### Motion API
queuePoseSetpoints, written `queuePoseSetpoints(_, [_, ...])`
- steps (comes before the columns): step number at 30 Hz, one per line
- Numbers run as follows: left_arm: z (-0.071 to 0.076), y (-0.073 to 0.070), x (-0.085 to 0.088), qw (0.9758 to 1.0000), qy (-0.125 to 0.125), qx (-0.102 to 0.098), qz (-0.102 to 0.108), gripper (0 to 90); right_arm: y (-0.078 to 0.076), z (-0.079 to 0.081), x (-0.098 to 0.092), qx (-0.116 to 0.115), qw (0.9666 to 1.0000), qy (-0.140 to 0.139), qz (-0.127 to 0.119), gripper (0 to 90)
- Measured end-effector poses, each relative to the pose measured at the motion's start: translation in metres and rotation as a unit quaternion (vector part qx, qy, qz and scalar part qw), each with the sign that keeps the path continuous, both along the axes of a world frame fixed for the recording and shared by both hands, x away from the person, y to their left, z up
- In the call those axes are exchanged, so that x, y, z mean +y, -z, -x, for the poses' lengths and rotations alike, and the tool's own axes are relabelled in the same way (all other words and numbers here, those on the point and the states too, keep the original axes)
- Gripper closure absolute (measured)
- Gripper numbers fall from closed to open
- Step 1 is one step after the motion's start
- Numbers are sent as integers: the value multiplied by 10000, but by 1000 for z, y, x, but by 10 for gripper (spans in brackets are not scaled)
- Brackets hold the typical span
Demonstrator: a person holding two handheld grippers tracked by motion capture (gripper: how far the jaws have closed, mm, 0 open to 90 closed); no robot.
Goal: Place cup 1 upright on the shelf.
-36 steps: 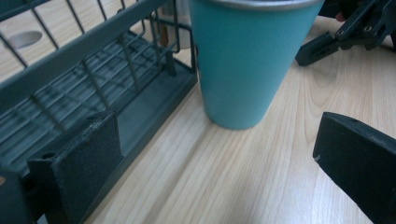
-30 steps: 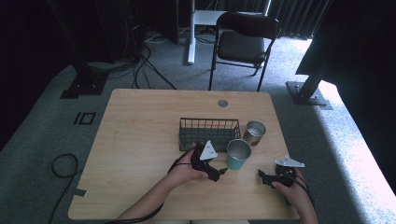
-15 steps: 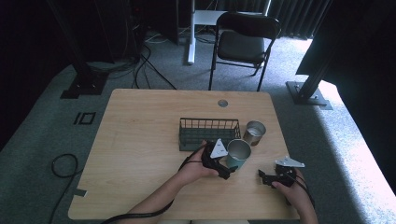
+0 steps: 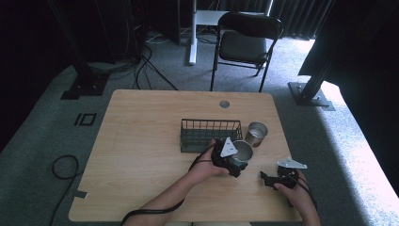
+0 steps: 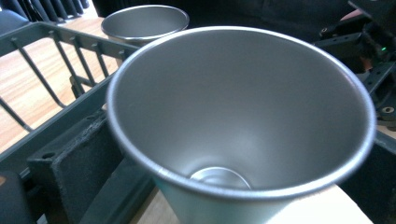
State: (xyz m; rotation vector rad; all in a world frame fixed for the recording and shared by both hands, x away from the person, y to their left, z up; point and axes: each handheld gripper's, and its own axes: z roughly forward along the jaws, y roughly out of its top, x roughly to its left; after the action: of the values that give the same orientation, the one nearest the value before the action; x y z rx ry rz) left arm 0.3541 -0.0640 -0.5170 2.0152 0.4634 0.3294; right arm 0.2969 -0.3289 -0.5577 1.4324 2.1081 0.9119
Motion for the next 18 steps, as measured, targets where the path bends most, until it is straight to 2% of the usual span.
queuePoseSetpoints(5, [0,2,-9,10000,-21,-9,76,17,0,0,0,-1,10000,-2,3,118])
queuePoseSetpoints(11, [0,2,-15,9996,-221,-94,160,28,0,0,0,2,10000,-4,5,118])
queuePoseSetpoints(12, [0,2,-15,9994,-281,-89,206,60,0,0,0,1,10000,-4,4,118])
queuePoseSetpoints(14, [1,2,-16,9992,-289,-90,264,62,0,0,0,-3,10000,-5,6,118])
queuePoseSetpoints(18, [4,1,-18,9991,-327,-137,245,126,0,0,0,0,10000,-5,4,118])
